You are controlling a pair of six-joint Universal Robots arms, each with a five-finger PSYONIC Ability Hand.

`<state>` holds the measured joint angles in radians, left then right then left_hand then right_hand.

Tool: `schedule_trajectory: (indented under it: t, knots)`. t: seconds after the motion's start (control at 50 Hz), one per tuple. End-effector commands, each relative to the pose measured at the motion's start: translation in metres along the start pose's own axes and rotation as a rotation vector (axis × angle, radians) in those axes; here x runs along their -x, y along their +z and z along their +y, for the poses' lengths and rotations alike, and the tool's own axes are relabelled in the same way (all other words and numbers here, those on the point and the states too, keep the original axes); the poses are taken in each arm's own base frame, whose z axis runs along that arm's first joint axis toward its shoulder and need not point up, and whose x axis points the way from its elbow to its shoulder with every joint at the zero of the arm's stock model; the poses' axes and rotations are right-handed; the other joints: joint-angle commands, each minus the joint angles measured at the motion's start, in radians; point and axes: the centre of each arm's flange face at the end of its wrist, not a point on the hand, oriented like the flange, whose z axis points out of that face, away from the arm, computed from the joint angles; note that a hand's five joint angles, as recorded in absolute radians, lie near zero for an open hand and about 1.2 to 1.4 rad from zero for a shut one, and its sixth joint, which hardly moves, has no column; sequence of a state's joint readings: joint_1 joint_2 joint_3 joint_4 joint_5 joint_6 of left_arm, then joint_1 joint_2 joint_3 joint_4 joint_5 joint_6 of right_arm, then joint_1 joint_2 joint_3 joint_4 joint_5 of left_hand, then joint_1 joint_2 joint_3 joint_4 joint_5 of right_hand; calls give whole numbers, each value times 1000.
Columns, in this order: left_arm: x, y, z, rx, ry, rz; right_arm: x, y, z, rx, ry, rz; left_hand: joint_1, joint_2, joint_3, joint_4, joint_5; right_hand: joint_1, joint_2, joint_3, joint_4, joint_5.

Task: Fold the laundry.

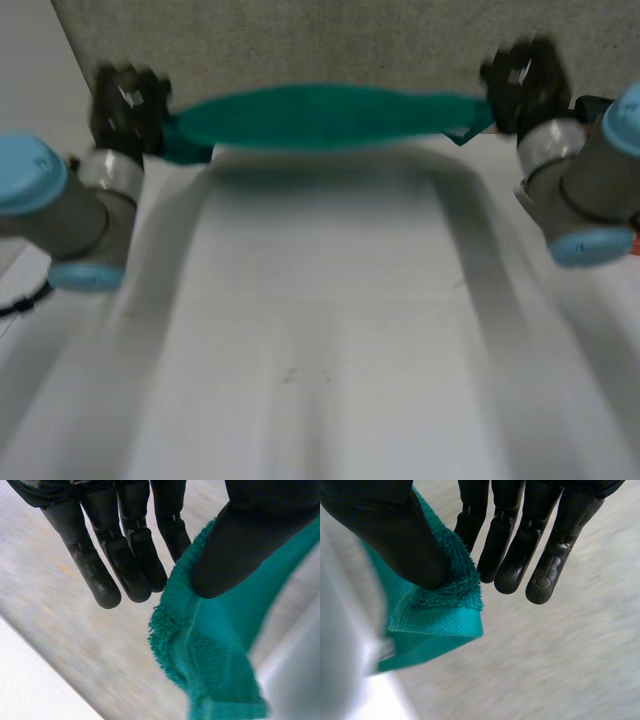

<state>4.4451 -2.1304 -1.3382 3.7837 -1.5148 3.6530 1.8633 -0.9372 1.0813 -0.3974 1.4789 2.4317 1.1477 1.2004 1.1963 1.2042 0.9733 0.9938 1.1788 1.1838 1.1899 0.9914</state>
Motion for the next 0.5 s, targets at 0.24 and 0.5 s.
schedule_trajectory:
  t: [0.24,0.5]
  knots:
    - [-34,-138,43,493,145,420,34,-117,32,594,63,-521,249,196,200,192,248,403,217,212,206,230]
    - [2,-247,-20,884,162,623,-14,-223,11,792,-182,-748,249,196,200,192,248,403,217,212,206,230]
